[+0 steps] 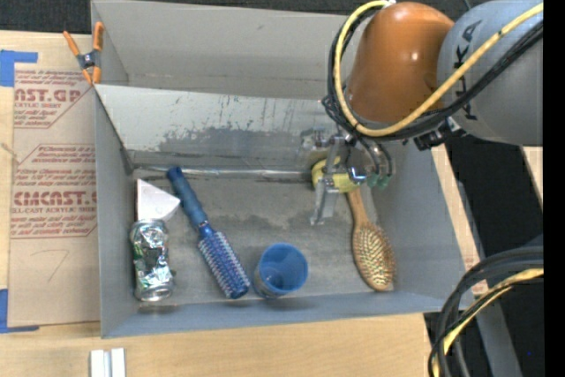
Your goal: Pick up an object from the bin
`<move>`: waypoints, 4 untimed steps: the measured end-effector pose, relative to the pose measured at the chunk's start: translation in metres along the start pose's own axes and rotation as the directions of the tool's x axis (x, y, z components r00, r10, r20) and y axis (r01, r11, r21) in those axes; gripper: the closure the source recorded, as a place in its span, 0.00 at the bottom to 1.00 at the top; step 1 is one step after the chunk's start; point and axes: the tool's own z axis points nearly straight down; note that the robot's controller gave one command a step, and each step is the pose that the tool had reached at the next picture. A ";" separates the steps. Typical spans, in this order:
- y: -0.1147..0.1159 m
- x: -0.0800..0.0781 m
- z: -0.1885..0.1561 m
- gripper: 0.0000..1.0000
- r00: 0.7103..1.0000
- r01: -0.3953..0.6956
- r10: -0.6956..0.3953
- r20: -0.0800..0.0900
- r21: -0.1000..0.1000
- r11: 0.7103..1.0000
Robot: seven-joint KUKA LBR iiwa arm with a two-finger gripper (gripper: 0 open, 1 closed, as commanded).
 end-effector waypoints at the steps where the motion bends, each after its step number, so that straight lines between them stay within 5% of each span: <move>1: 0.029 0.054 0.102 0.00 0.978 0.207 -0.207 0.001 0.000 0.978; 2: 0.031 0.054 0.065 0.00 0.892 0.452 -0.452 0.006 0.002 0.892; 3: 0.028 0.081 0.106 0.00 0.963 0.270 -0.270 -0.007 -0.003 0.963; 4: 0.004 0.079 0.133 0.00 0.811 0.584 -0.585 0.024 0.012 0.811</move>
Offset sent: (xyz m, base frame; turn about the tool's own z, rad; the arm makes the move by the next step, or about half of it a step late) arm -0.0533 0.0301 -0.0637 -0.4696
